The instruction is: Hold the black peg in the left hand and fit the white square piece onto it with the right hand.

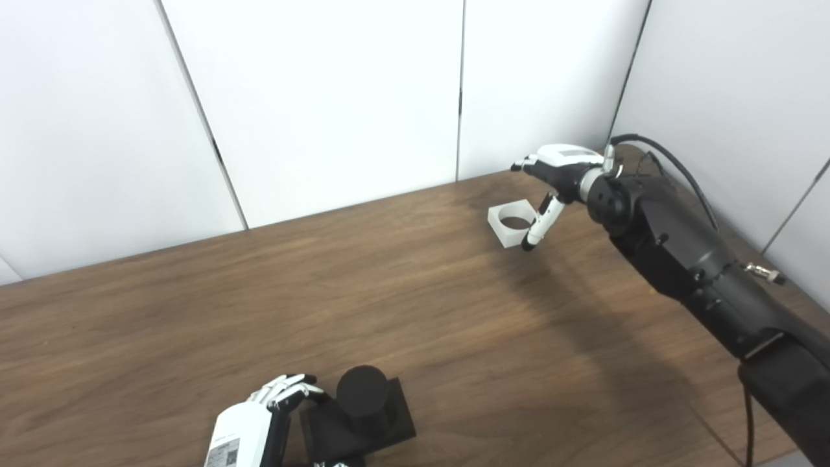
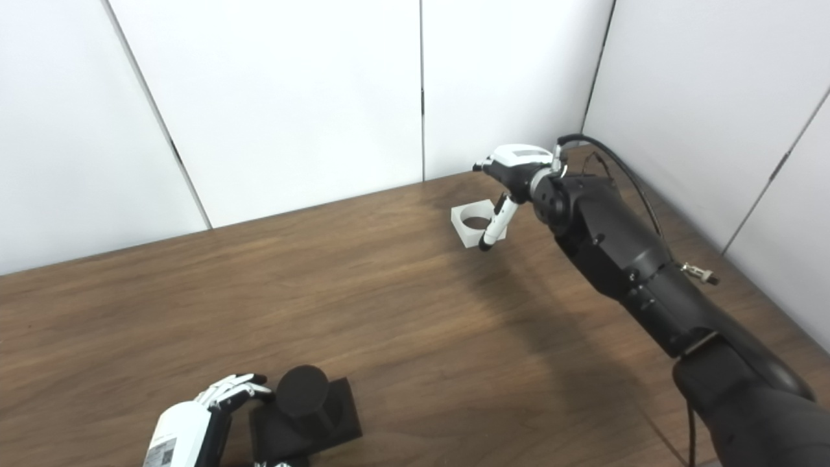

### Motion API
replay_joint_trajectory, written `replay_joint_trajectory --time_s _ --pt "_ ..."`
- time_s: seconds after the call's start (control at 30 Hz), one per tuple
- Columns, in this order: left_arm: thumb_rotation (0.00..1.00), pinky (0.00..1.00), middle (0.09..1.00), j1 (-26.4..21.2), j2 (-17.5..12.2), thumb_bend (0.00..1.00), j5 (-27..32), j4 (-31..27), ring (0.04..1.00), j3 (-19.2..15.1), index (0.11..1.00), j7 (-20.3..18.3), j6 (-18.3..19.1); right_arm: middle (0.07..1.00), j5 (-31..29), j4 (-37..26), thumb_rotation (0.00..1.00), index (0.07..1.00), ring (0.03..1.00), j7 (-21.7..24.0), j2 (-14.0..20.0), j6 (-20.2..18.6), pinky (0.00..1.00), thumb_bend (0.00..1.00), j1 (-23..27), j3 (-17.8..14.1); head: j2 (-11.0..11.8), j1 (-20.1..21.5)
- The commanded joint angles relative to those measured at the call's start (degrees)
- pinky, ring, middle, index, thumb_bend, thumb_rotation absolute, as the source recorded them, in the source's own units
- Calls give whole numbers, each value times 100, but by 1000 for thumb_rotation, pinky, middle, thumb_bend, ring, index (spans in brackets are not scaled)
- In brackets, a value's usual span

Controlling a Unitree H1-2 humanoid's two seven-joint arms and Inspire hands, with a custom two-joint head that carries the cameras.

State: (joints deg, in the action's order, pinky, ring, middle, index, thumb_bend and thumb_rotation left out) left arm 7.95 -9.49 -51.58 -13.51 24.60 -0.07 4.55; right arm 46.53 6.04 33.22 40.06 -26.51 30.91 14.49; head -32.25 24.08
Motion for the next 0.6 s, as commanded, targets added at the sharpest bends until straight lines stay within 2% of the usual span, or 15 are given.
replay_joint_trajectory --time_s 0.0,0.57 --pt "40 775 785 295 -113 513 15 468 836 90 487 -469 284 1000 54 1 268 945 1000 -243 38 92 975 1000 332 -45 -2 6" --pt "39 773 785 341 -133 512 33 436 836 77 488 -456 271 975 39 625 237 918 1000 -871 -161 535 970 958 470 89 4 -63"
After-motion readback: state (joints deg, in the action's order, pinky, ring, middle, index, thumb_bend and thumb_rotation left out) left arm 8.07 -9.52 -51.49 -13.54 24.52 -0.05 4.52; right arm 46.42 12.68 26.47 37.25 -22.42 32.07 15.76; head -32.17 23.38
